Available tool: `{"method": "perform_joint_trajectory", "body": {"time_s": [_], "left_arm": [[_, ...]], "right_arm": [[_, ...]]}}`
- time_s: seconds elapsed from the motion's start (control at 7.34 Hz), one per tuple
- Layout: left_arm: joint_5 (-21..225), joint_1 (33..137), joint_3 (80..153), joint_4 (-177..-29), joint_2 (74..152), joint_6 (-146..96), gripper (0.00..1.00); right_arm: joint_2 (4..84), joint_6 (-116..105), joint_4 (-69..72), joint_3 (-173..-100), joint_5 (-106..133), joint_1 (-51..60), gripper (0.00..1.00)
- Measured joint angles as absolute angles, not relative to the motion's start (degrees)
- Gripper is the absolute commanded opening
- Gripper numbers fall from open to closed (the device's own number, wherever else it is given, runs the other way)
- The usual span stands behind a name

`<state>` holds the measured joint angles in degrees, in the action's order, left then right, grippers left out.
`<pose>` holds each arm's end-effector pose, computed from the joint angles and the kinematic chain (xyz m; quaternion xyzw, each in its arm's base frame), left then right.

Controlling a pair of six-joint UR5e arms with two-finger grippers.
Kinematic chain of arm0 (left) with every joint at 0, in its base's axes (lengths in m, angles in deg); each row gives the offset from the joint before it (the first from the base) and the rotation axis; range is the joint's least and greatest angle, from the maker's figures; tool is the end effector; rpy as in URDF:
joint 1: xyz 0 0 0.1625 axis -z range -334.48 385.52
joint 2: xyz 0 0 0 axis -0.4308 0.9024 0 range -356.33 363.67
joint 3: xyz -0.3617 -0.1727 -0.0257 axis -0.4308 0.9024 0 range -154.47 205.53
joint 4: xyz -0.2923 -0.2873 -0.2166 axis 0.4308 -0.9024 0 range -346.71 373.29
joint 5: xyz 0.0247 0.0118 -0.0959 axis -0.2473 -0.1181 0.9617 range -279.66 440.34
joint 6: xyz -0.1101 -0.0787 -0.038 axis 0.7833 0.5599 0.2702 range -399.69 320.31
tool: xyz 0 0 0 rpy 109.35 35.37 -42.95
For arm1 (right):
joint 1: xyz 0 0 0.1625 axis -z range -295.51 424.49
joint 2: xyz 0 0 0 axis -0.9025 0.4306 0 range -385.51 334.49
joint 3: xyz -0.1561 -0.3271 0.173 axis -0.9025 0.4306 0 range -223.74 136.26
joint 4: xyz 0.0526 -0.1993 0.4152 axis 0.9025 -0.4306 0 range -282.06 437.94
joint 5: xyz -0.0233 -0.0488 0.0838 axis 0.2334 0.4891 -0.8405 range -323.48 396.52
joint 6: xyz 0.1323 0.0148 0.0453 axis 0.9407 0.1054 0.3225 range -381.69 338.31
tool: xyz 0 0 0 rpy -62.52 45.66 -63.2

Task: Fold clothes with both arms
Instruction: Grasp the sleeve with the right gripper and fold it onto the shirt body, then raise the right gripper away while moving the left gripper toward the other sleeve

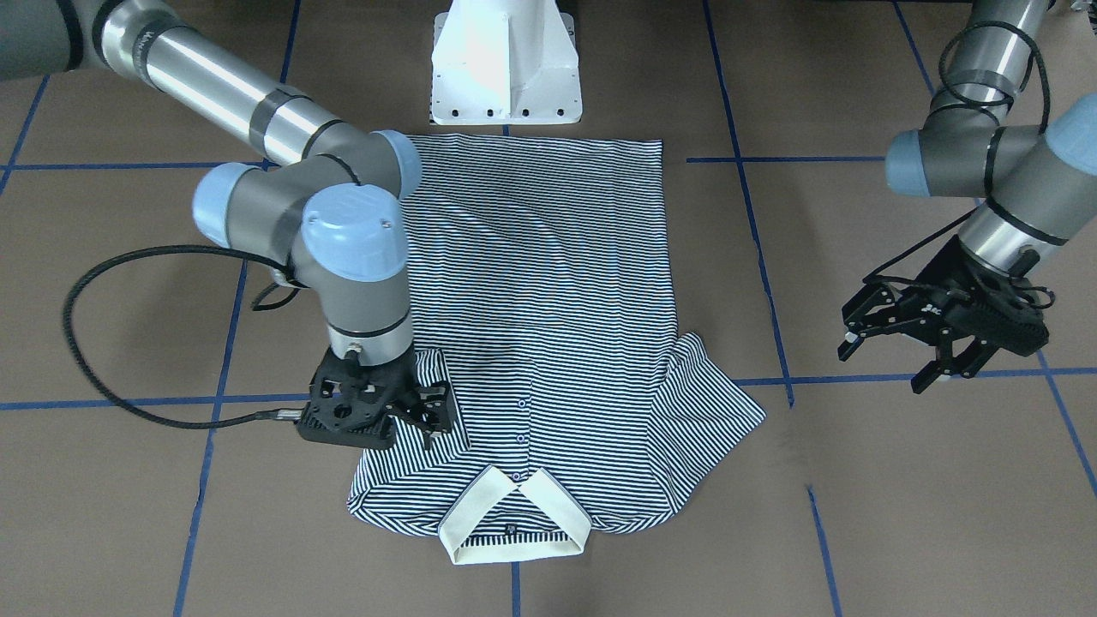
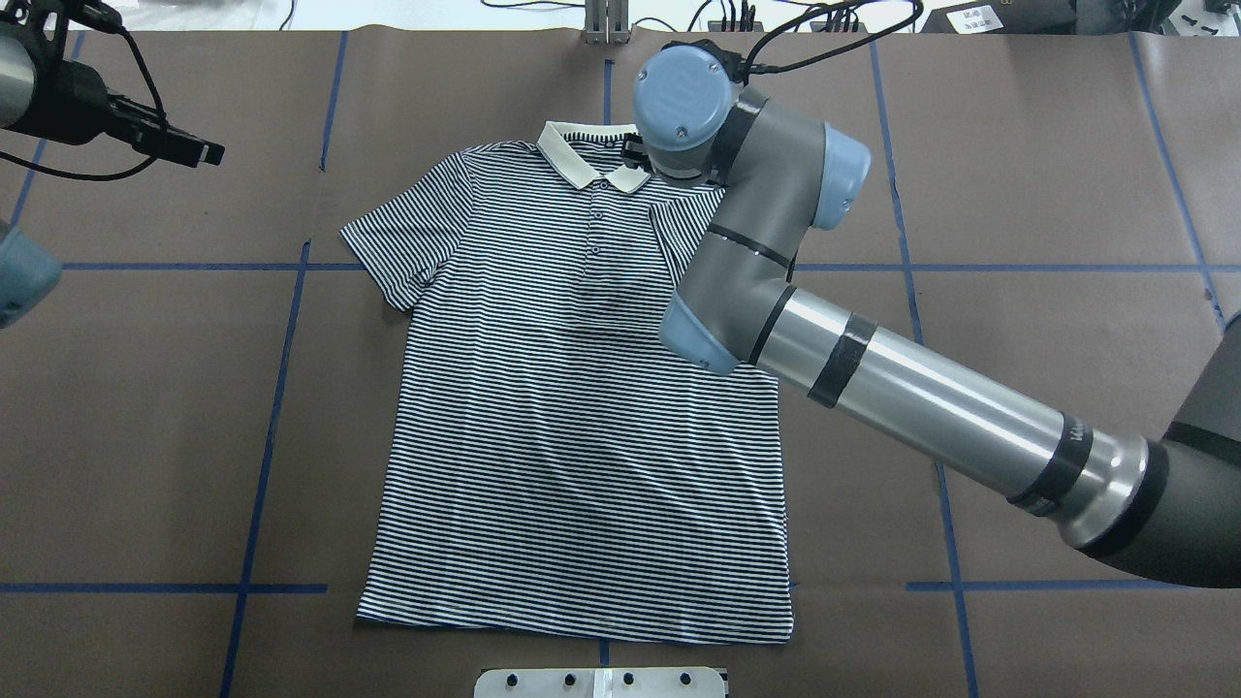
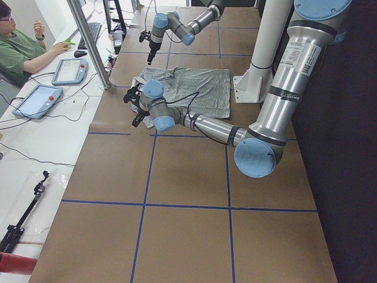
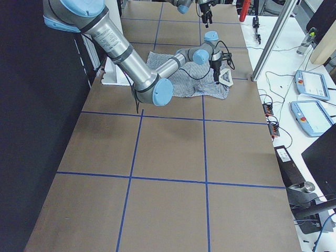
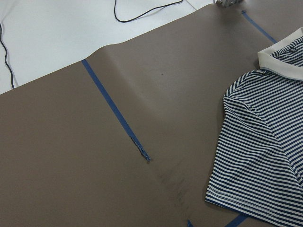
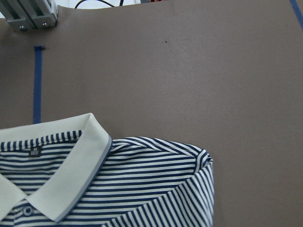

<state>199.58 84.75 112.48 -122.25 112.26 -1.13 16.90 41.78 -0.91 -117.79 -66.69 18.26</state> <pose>0.3084 -0.6444 0.3962 0.2808 0.4585 0.0714 0.8402 -0.5085 -0.6771 0.2333 0.1287 -0.3553 0.1168 0.9184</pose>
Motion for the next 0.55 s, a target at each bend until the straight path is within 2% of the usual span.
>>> {"method": "perform_joint_trajectory", "body": {"time_s": [0.14, 0.27, 0.55], "left_arm": [[195.9, 81.7, 112.4, -122.3, 112.8, 5.4, 0.70], [192.1, 78.7, 112.3, -122.3, 113.0, 11.8, 0.62], [184.3, 72.7, 110.8, -122.3, 113.9, 21.8, 0.60]], "right_arm": [[20.8, 34.7, -0.8, -121.0, -71.8, 14.7, 1.00], [24.4, 29.3, 0.3, -123.2, -76.2, 11.6, 1.00], [29.6, 24.9, 6.2, -124.6, -80.8, 8.5, 1.00]]}}
